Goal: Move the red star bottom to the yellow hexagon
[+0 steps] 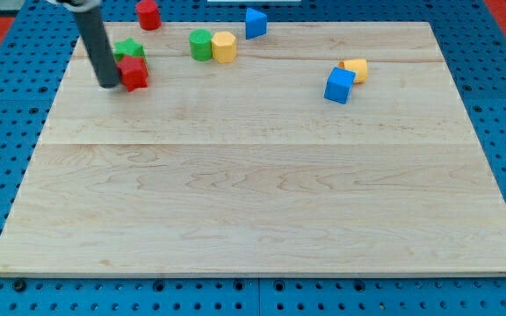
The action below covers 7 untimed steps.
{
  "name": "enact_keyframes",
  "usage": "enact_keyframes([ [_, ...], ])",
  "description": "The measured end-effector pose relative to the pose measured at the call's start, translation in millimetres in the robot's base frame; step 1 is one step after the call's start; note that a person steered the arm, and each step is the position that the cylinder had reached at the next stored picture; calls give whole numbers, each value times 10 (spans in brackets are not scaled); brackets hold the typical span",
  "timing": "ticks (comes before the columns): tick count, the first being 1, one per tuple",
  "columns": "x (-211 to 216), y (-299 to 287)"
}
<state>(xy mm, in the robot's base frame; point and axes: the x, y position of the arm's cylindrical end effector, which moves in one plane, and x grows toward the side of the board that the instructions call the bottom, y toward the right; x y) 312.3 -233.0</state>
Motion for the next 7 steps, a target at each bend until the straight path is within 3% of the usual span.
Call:
enact_keyframes([
  [1, -88, -341],
  [4, -32, -238],
  [7, -20, 1404],
])
